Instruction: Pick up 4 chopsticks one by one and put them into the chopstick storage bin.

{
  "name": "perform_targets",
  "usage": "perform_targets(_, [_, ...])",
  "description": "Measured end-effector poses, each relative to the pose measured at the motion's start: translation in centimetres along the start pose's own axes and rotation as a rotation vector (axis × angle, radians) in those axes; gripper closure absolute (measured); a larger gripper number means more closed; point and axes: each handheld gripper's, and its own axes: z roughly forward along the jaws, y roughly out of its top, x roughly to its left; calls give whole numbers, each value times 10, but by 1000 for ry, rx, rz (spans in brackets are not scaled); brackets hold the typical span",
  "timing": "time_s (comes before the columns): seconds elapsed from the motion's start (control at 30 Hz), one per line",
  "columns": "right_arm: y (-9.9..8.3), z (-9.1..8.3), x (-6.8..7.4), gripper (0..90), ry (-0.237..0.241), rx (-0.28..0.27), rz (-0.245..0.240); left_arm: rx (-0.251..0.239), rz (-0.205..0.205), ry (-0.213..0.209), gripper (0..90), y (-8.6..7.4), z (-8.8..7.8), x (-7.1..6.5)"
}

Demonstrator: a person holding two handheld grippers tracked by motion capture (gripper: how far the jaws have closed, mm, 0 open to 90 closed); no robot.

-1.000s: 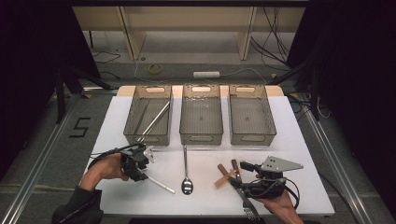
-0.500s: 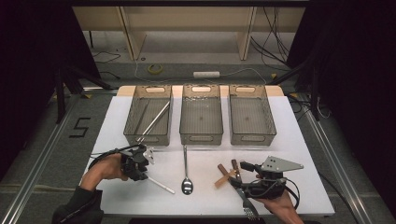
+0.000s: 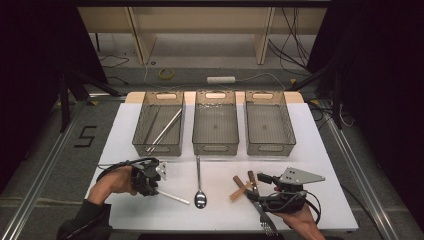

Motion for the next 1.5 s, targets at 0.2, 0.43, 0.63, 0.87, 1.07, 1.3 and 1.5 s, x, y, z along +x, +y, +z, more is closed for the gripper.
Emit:
perform_targets(0.2, [0, 0, 0, 292, -1, 0, -3, -10, 34, -3, 729, -1, 0, -1])
perform_targets(0.43, [0, 0, 0, 291, 0, 1, -1, -15, 68, -5, 758, -1, 0, -2])
perform_targets(0.63, [0, 1, 0, 292, -1, 1, -1, -16, 84, -12, 785, -1, 0, -3])
perform_targets(0.87, [0, 0, 0, 292, 0, 1, -1, -14, 106, -15, 815, -1, 0, -5])
perform_targets(1.07, [0, 0, 0, 292, -1, 0, -3, -11, 123, -13, 830, -1, 0, -5])
perform_targets(1.3, [0, 0, 0, 292, 0, 0, -3, -18, 125, -15, 838, -1, 0, -6])
perform_targets(1.5, [0, 0, 0, 292, 1, 2, 0, -25, 125, -13, 840, -2, 1, -6])
